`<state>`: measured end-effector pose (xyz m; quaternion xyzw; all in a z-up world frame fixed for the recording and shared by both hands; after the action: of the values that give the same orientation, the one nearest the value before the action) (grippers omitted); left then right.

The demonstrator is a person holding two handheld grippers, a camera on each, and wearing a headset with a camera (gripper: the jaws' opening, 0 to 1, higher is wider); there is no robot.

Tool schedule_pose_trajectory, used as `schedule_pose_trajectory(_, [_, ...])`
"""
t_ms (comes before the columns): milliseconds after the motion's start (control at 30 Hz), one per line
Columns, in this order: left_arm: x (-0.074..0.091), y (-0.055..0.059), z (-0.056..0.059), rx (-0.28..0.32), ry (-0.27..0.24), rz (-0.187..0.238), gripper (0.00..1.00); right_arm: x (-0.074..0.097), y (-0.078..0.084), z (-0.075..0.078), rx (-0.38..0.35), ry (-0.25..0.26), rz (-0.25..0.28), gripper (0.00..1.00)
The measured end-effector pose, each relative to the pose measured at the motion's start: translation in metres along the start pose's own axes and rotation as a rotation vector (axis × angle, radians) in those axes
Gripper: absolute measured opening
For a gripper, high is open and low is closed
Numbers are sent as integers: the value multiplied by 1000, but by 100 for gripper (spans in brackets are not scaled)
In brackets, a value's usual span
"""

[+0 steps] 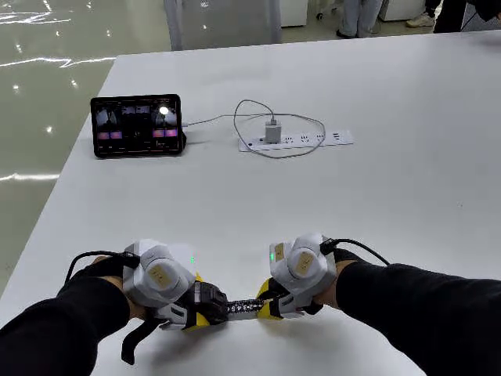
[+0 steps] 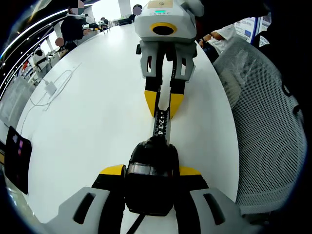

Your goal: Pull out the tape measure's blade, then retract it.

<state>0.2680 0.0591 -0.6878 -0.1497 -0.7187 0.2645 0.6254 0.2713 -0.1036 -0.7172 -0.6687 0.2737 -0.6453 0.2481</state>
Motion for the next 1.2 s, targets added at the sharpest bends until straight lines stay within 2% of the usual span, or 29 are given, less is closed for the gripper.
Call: schedule_pose_trajectory(1200, [0, 1, 0, 7, -7, 3, 33, 20, 19, 2, -33, 6, -15, 9])
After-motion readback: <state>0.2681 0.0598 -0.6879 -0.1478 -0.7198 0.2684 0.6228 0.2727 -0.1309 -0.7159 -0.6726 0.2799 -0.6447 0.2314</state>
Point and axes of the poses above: the centre of the closed fingertips' face, and the gripper's own axes: x roughly backward along the fingers, z roughly to its right, y roughly out of its underside, the point moved 8 cm from there along x, roughly backward along the fingers, and after that the axes turned 4 degrees about z, right-handed, at the moved point
